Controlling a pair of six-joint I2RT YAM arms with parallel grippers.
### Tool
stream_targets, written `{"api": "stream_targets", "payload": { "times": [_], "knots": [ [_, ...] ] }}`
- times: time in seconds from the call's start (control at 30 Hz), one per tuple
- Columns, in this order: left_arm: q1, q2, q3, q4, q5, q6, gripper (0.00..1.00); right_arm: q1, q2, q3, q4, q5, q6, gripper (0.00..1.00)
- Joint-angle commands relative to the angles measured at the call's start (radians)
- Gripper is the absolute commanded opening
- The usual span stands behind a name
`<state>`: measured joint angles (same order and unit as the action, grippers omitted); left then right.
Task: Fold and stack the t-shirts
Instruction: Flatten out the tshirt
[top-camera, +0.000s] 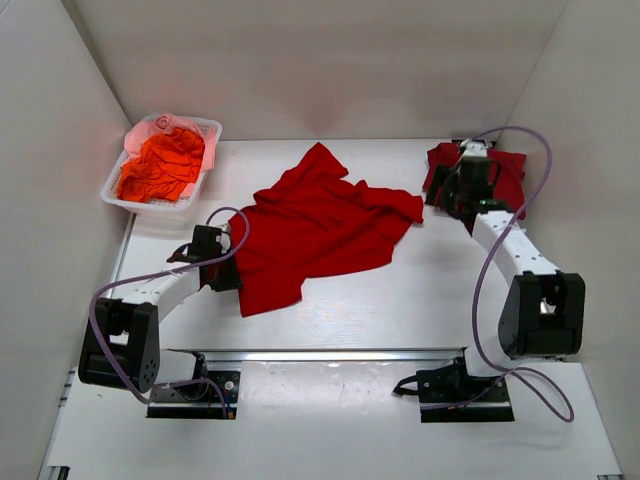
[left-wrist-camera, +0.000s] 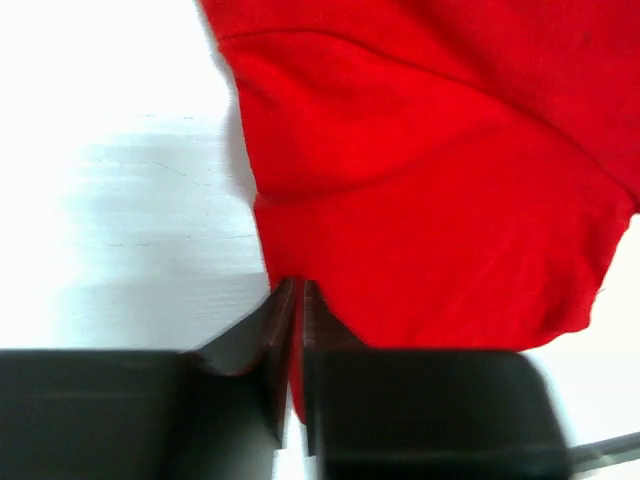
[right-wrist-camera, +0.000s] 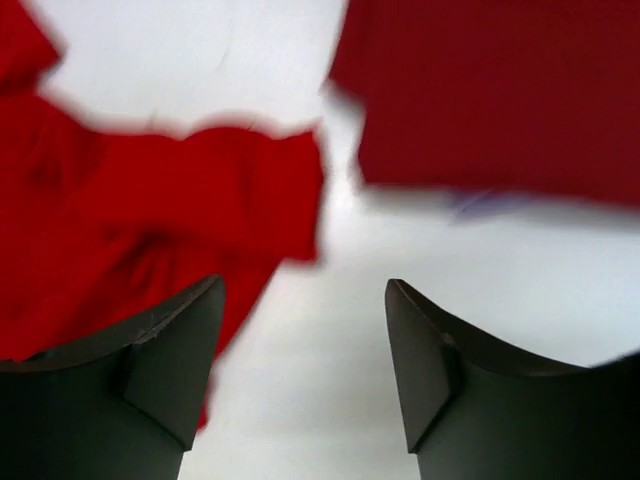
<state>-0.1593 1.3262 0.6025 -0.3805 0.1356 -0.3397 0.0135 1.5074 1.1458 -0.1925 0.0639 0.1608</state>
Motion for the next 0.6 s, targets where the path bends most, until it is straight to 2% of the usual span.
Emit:
{"api": "stream_targets", "payload": {
  "times": [0.0,0.03,0.07,0.13,0.27,0.37,0.43,0.5,0.53,0.57],
  "knots": [
    [0.0,-0.032,-0.004,0.015,0.005,0.001,0.23,0.052,-0.085,-0.153,0.017,-0.14,0.089,0.62],
    [0.004,-0.039,0.0,0.008,0.019,0.002,0.34,0.069,-0.091,-0.193,0.03,-0.165,0.104,0.58],
    [-0.003,-0.038,-0.004,0.002,0.028,0.001,0.4,0.092,-0.101,-0.219,0.037,-0.176,0.13,0.55],
    [-0.015,-0.054,-0.004,0.002,0.041,-0.013,0.57,0.114,-0.108,-0.292,0.036,-0.168,0.163,0.55],
    [-0.061,-0.041,0.003,0.003,0.045,-0.028,0.74,0.126,-0.11,-0.346,0.068,-0.203,0.209,0.56],
    [-0.104,0.031,0.039,-0.053,0.029,-0.013,0.81,0.123,-0.128,-0.371,0.076,-0.21,0.221,0.57],
    [-0.126,0.109,0.075,-0.073,0.021,-0.001,0.82,0.115,-0.133,-0.376,0.073,-0.214,0.223,0.57],
    [-0.158,0.171,0.091,-0.055,0.031,0.007,0.63,0.111,-0.137,-0.385,0.071,-0.216,0.229,0.6],
    [-0.167,0.207,0.1,-0.038,0.06,0.016,0.23,0.111,-0.145,-0.396,0.071,-0.22,0.233,0.59],
    [-0.171,0.229,0.114,-0.029,0.073,0.01,0.0,0.108,-0.153,-0.418,0.08,-0.226,0.243,0.6]
  ]
}}
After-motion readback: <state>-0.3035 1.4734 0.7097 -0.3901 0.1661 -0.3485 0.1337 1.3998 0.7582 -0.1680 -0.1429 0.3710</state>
